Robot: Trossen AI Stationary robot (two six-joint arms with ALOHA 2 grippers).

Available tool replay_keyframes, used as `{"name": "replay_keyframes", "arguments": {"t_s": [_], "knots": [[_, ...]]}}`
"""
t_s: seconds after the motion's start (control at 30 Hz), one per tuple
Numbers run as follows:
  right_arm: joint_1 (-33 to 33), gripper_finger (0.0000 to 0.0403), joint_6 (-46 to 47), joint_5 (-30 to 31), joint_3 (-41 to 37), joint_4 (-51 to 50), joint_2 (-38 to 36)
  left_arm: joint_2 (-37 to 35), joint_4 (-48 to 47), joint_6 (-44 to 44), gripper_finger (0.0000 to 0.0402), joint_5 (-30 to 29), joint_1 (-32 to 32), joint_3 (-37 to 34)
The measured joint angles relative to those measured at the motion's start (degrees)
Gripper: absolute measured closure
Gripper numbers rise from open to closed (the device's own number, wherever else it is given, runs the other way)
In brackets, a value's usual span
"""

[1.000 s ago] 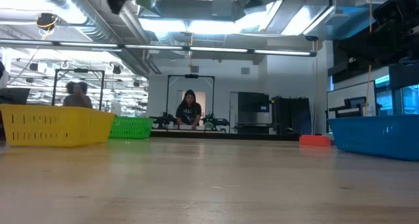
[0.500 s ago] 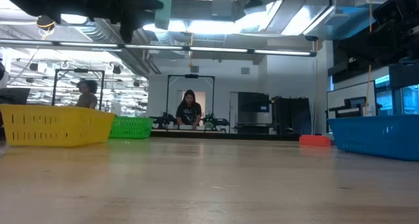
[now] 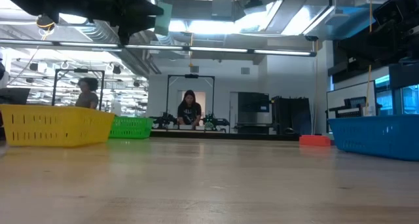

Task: Sort & place blocks by color
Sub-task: Put the bottom left blue block into the blue bin

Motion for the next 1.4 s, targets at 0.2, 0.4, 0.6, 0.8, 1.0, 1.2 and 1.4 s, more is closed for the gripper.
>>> {"name": "replay_keyframes", "arguments": {"t_s": [0.2,0.4,0.6,0.8,1.0,1.2,1.4], "knots": [[0.0,0.0386,0.0,0.0,0.0,0.0,0.0,0.0,0.5,-0.1,0.0278,0.0,0.0,0.0],[0.0,0.0386,12.6,-0.3,0.0,1.9,0.0,0.0,0.5,-0.4,0.0278,0.0,0.0,0.0],[0.0,0.0386,33.2,4.9,0.0,16.0,0.0,0.0,0.5,-0.4,0.0278,0.0,0.0,0.0],[-0.1,0.0386,29.8,16.3,0.0,26.1,0.0,0.0,0.6,-1.8,0.0278,0.9,0.0,0.0],[-0.2,0.0386,28.3,17.5,1.7,37.2,3.9,1.4,0.4,-3.0,0.0278,1.8,0.0,3.1],[-0.2,0.0386,28.6,15.1,11.5,26.1,16.8,8.0,-0.7,-0.1,0.0278,8.1,0.0,9.6],[-0.2,0.0357,24.9,15.0,23.0,19.1,32.4,15.4,-0.9,-0.1,0.0278,9.1,-0.3,14.8]]}}
